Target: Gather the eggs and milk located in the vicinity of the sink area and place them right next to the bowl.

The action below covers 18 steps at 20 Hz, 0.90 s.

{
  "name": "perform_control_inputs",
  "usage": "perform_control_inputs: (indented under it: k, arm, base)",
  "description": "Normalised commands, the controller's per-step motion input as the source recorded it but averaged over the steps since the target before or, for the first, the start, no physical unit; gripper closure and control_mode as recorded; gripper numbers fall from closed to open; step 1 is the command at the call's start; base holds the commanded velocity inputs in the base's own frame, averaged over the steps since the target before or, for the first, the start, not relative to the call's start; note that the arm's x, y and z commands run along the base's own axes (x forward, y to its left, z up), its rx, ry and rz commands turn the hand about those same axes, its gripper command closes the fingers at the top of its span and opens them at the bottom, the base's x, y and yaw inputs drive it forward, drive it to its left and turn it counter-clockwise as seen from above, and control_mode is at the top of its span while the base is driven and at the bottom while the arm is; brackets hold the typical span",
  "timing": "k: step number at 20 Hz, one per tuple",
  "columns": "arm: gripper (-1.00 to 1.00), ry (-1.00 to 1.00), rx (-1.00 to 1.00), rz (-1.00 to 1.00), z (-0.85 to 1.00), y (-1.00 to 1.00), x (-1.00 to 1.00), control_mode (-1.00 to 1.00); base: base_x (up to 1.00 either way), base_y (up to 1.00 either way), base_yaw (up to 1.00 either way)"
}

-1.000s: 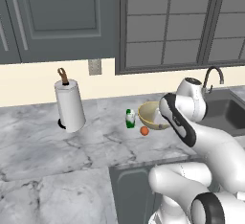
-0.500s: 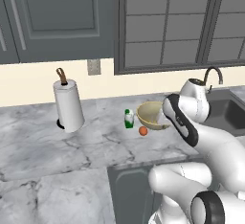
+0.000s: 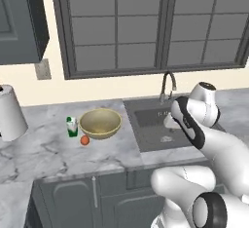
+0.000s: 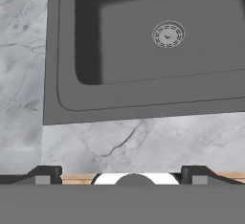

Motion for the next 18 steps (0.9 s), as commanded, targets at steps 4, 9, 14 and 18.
perform_control_inputs:
  k: [4,9,14,18]
  arm:
    - [-1.0,0.0,0.0,0.0,0.0,0.0,0.0,1.0]
    - [-1.0,0.0,0.0,0.0,0.0,0.0,0.0,1.0]
    - [-1.0,0.0,0.0,0.0,0.0,0.0,0.0,1.0]
    - [-1.0,0.0,0.0,0.0,0.0,0.0,0.0,1.0]
  base:
    - [0.25,-1.0,0.04]
    - [0.24,-1.0,0.05]
    - [0.26,-1.0,0.04]
    - [0.22,-1.0,0.05]
